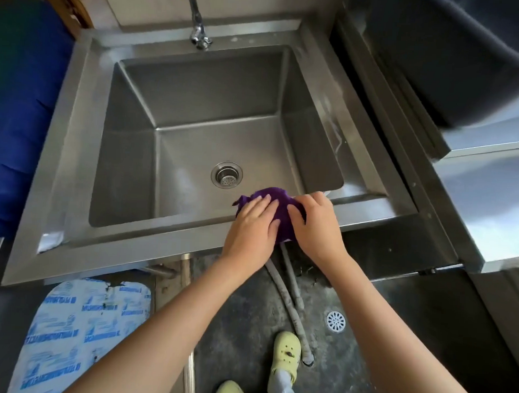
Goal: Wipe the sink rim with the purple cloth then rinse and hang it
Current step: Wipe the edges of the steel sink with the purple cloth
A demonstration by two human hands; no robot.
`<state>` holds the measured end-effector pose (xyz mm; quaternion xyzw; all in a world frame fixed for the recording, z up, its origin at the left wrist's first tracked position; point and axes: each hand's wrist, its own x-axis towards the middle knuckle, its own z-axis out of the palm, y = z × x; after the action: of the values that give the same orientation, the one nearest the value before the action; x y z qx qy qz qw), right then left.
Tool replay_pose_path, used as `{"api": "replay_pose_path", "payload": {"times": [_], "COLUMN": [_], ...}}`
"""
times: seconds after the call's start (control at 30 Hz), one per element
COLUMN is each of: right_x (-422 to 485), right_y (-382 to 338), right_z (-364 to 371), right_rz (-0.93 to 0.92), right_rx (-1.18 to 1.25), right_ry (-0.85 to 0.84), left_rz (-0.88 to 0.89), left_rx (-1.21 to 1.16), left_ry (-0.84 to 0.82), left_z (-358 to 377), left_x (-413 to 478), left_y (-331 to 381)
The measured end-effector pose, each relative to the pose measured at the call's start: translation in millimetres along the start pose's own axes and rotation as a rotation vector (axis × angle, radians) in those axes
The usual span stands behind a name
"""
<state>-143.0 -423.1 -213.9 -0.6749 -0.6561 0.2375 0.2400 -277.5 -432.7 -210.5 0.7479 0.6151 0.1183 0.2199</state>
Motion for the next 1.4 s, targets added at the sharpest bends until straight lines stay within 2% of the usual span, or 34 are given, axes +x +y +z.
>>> {"api": "replay_pose_path", "payload": {"times": [0.1, 0.2, 0.27, 0.37, 0.47, 0.7, 0.87, 1.13, 1.23, 1.4], "right_x": [6.7, 14.6, 18.9, 22.5, 24.4, 30.2, 38.9, 40.4, 40.8, 43.4], "right_y": [18.4, 56.9, 82.9, 107.8, 119.7, 122.4, 124.7, 127.8, 126.9, 125.9], "right_z": [-14.1, -36.2, -49.8, -63.7, -70.7, -83.1, -87.5, -86.8, -86.5, -73.1], "right_rz": [0.007, 0.018, 0.040, 0.109, 0.083, 0.079, 0.107, 0.094, 0.090, 0.077], "right_rx": [-0.063, -0.240, -0.312, -0.237, -0.184, -0.054, -0.019, 0.057, 0.038, -0.150], "right_ry": [0.147, 0.248, 0.224, 0.093, 0.036, 0.034, -0.026, 0.000, 0.001, 0.036], "left_rz": [0.022, 0.107, 0.142, 0.186, 0.211, 0.249, 0.226, 0.203, 0.175, 0.186], "left_rx": [-0.036, -0.015, 0.000, 0.026, 0.034, 0.057, 0.061, 0.119, 0.181, 0.204], "left_ry": [-0.016, -0.075, -0.113, -0.146, -0.175, -0.265, -0.302, -0.275, -0.221, -0.204], "left_z": [8.7, 9.7, 11.8, 15.6, 21.4, 37.5, 53.0, 69.2, 69.3, 65.7], "left_x": [8.4, 17.4, 23.7, 33.4, 45.1, 83.5, 106.5, 131.6, 142.3, 157.7], "left_y": [5.6, 14.8, 20.5, 28.2, 38.7, 78.2, 102.1, 119.6, 116.7, 109.8]}}
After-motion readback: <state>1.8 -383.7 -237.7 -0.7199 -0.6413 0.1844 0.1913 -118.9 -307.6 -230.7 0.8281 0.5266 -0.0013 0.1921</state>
